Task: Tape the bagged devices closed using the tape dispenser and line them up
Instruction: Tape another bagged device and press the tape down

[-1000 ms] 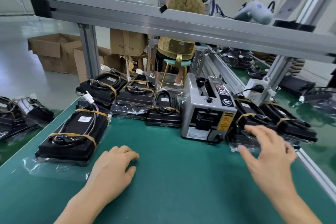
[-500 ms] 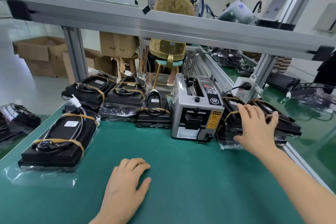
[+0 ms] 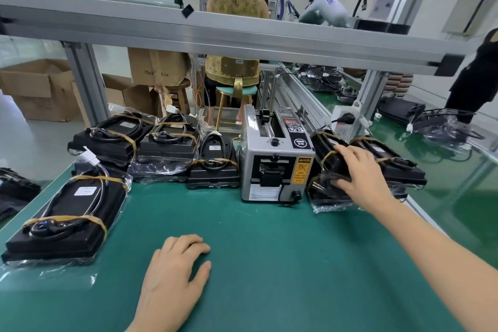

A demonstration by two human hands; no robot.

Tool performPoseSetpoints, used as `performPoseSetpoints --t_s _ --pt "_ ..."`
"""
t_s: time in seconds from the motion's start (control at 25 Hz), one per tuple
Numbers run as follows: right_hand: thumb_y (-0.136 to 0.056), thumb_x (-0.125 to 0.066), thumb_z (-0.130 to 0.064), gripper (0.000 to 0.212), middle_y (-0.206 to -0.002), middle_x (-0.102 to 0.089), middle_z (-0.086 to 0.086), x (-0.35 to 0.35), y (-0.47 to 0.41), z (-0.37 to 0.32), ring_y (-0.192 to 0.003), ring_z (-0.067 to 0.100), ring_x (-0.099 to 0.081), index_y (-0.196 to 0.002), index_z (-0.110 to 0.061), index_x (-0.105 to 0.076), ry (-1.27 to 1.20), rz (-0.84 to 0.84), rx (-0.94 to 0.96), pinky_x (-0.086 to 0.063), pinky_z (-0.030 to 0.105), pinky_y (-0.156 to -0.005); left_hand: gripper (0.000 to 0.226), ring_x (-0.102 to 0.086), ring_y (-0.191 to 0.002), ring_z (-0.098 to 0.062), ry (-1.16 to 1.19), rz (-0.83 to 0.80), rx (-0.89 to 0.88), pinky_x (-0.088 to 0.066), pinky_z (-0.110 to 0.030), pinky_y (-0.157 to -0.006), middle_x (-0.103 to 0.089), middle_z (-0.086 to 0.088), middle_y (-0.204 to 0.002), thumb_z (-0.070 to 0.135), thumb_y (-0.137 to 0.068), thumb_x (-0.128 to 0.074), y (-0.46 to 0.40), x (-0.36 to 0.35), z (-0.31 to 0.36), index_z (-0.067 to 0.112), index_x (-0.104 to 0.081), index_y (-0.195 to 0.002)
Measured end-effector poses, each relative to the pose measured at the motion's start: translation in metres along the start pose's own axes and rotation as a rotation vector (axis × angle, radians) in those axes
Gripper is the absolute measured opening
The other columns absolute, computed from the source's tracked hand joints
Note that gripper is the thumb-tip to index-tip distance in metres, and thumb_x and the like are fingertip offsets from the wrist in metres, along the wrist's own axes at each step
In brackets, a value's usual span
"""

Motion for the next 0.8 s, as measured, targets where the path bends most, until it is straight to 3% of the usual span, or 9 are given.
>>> performPoseSetpoints --t_s 0.2,0.36,0.48,0.52,0.6,0.64,0.72,0.8 --pt "-0.079 -0.076 -0.018 0.070 -0.133 -0.044 0.011 0.028 0.043 -0.010 -0.127 0.025 -0.033 -0.140 -0.019 -0.041 -0.441 0.180 -0.103 -0.029 0.033 -0.104 0.039 -0.044 -0.088 -0.004 -0.015 0.022 -0.012 -0.044 -0.028 -0.064 -0.068 0.011 -0.092 0.044 -0.074 -0.043 0.000 0.000 -0.001 0.021 -0.073 -0.080" --pt "-0.076 -0.076 -0.030 0.063 -0.125 -0.046 -0.005 0.060 0.110 -0.035 -0.122 0.018 -0.040 -0.132 -0.028 -0.048 -0.593 0.336 -0.097 -0.024 0.008 -0.100 0.040 -0.044 -0.088 -0.003 0.002 0.006 -0.012 -0.044 -0.029 -0.066 -0.067 0.013 -0.092 0.045 -0.073 -0.043 0.002 0.000 -0.001 0.021 -0.074 -0.081" --pt "-0.074 -0.075 -0.044 0.059 -0.123 -0.051 -0.001 0.079 0.154 -0.064 -0.117 0.018 -0.048 -0.126 -0.027 -0.053 -0.643 0.372 0.008 -0.033 0.015 -0.103 0.026 -0.047 -0.089 0.000 0.152 0.011 0.095 -0.042 -0.025 -0.076 -0.064 0.021 -0.094 0.041 -0.078 -0.055 0.003 0.003 -0.003 0.023 -0.072 -0.086" --pt "-0.075 -0.070 -0.051 0.055 -0.119 -0.055 0.003 0.083 0.161 -0.077 -0.112 0.019 -0.053 -0.121 -0.024 -0.058 -0.621 0.359 0.104 -0.038 0.023 -0.100 0.010 -0.051 -0.088 -0.001 0.255 0.034 0.165 -0.042 -0.018 -0.078 -0.065 0.022 -0.093 0.032 -0.082 -0.065 0.003 0.007 -0.001 0.026 -0.071 -0.087" --pt "-0.077 -0.068 -0.057 0.030 -0.095 -0.065 -0.008 0.083 0.168 -0.100 -0.092 0.006 -0.059 -0.100 -0.039 -0.066 -0.643 0.301 0.195 -0.045 0.023 -0.085 0.015 -0.062 -0.089 -0.010 0.664 -0.010 0.358 -0.045 -0.008 -0.077 -0.072 0.012 -0.090 0.017 -0.084 -0.072 0.000 0.009 0.012 0.029 -0.070 -0.092" --pt "-0.078 -0.071 -0.050 0.009 -0.085 -0.065 -0.018 0.076 0.171 -0.112 -0.084 -0.002 -0.058 -0.086 -0.045 -0.068 -0.691 0.277 0.198 -0.045 0.017 -0.079 0.016 -0.065 -0.092 -0.015 0.975 -0.108 0.440 -0.050 -0.013 -0.077 -0.074 0.005 -0.097 0.022 -0.084 -0.072 -0.003 0.005 0.023 0.025 -0.070 -0.099" --pt "-0.087 -0.065 -0.027 0.019 -0.095 -0.059 -0.020 0.065 0.182 -0.146 -0.091 0.000 -0.055 -0.089 -0.046 -0.066 -0.612 0.329 0.296 -0.045 0.019 -0.082 0.050 -0.067 -0.098 -0.021 1.445 -0.346 0.529 -0.056 -0.028 -0.076 -0.070 -0.005 -0.113 0.045 -0.073 -0.073 -0.010 0.006 0.053 0.017 -0.067 -0.114" --pt "-0.088 -0.056 -0.027 0.019 -0.107 -0.053 -0.011 0.053 0.200 -0.169 -0.102 0.010 -0.052 -0.095 -0.040 -0.067 -0.443 0.466 0.402 -0.046 0.031 -0.087 0.071 -0.065 -0.102 -0.023 1.560 -0.415 0.522 -0.057 -0.036 -0.078 -0.067 -0.008 -0.120 0.053 -0.059 -0.081 -0.016 0.016 0.069 0.019 -0.065 -0.119"
Point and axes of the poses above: each hand's wrist, its own y-axis away from the middle knuckle, its own x-axis out of the back of the hand, z = x × y, the point moved 5 cm from there along -y, towards the middle knuckle
